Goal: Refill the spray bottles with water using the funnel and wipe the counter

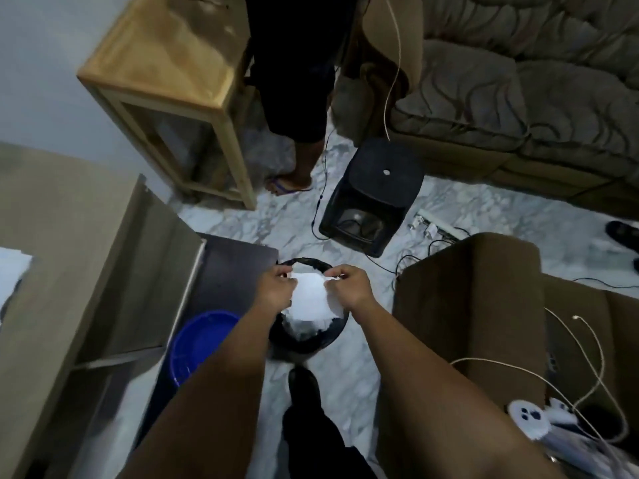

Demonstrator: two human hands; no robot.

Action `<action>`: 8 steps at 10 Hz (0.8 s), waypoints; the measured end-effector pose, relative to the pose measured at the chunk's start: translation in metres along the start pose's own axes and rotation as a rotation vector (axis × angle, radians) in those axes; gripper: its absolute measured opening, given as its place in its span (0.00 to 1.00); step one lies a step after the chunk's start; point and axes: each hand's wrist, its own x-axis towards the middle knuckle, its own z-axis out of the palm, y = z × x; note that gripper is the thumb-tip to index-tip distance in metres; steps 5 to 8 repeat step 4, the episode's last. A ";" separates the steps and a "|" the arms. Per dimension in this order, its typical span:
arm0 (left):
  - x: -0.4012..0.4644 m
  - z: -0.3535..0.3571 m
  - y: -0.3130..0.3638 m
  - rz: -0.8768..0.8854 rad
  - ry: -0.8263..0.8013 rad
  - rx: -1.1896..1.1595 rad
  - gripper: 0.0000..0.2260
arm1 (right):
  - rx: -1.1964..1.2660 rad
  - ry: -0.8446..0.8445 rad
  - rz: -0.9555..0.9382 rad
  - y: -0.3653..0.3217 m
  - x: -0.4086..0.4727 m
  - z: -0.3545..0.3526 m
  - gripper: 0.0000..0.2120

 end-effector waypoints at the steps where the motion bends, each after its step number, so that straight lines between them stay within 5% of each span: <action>1: 0.040 0.025 -0.029 0.020 0.034 0.053 0.14 | -0.053 0.000 0.046 0.036 0.044 0.019 0.10; 3: 0.072 0.044 -0.070 0.085 0.074 0.172 0.26 | -0.027 -0.082 0.050 0.080 0.084 0.043 0.18; 8: 0.059 0.039 -0.090 0.063 0.048 0.162 0.28 | -0.028 -0.061 0.074 0.092 0.076 0.053 0.20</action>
